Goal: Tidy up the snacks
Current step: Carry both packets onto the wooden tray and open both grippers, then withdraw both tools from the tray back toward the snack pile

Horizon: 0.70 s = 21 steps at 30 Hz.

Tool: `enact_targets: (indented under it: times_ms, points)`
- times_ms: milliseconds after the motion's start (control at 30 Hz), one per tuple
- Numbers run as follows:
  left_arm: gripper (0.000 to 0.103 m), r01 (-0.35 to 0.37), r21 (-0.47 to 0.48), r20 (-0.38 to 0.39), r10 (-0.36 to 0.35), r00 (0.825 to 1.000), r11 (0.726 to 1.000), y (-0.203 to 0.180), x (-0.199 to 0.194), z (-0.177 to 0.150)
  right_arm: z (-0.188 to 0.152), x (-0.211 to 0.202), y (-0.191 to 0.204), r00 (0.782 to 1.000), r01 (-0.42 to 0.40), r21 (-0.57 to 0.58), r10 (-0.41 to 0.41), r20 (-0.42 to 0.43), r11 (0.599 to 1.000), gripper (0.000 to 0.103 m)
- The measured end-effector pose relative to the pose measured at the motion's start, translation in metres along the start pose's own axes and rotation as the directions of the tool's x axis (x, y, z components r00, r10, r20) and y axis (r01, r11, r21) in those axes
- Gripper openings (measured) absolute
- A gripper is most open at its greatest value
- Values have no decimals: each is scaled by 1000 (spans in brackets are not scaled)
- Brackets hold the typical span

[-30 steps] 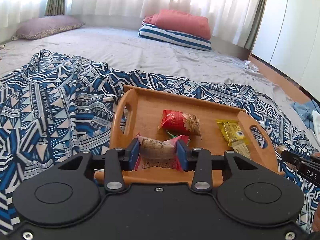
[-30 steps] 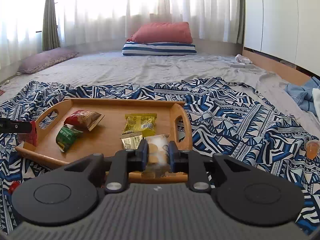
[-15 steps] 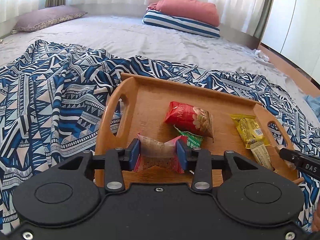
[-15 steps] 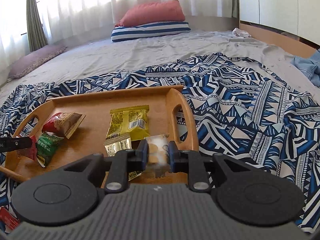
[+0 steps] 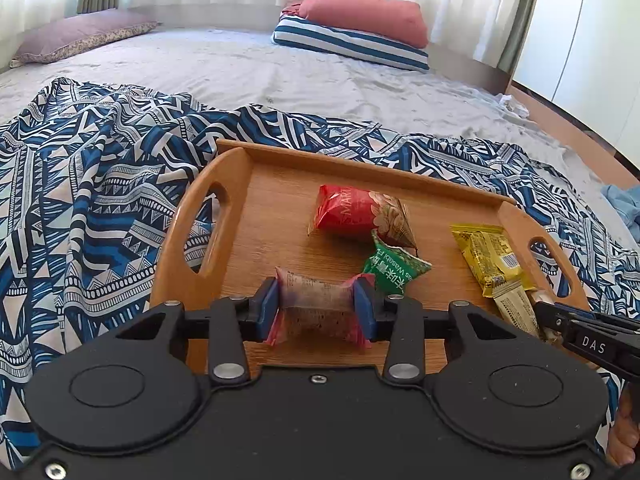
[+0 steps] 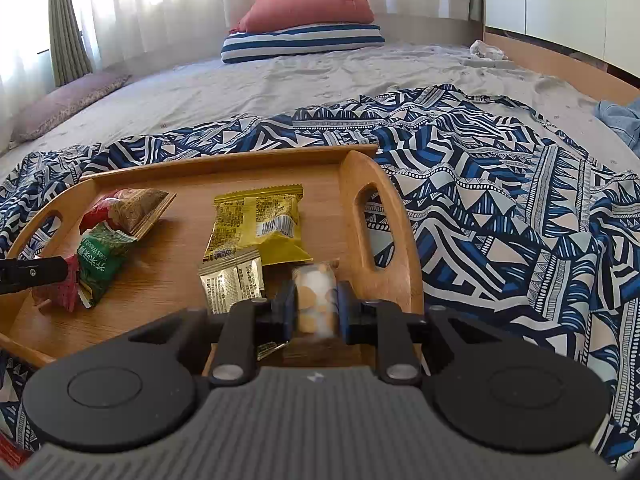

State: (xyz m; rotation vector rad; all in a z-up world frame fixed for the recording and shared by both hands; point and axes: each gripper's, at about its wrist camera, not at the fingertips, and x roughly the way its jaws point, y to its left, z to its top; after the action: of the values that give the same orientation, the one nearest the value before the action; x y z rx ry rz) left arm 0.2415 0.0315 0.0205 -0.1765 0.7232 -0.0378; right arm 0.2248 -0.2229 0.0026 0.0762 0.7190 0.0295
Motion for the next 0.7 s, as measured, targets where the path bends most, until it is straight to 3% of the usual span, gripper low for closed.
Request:
enact_targets:
  times_ms: [133, 200, 267, 333, 433, 533, 700]
  points:
    - [47, -16, 24, 9, 16, 1000, 1000, -3, -2, -2, 1, -1, 0, 1000, -3, -3, 3, -2, 1000, 29]
    - [49, -19, 34, 13, 18, 1000, 999, -3, -5, -2, 0, -2, -1, 1000, -7, 1, 7, 0, 1000, 42]
    - [54, -14, 40, 16, 14, 1000, 999, -3, -9, -3, 0, -5, -2, 1000, -14, 0, 14, 6, 1000, 47]
    - [73, -15, 41, 23, 14, 1000, 999, -1, -14, -3, 0, -9, -1, 1000, -15, -7, 15, 12, 1000, 50]
    - [84, -8, 49, 42, 6, 999, 999, 0, -25, -3, -1, -16, 0, 1000, -17, -19, 18, 23, 1000, 60]
    - [93, 4, 61, 59, -8, 998, 998, 0, -38, -4, 0, -24, 2, 999, -27, -33, 28, 29, 999, 66]
    - [99, 22, 89, 90, -30, 995, 996, -5, -62, -7, -2, -40, 5, 998, -50, -53, 52, 43, 997, 76]
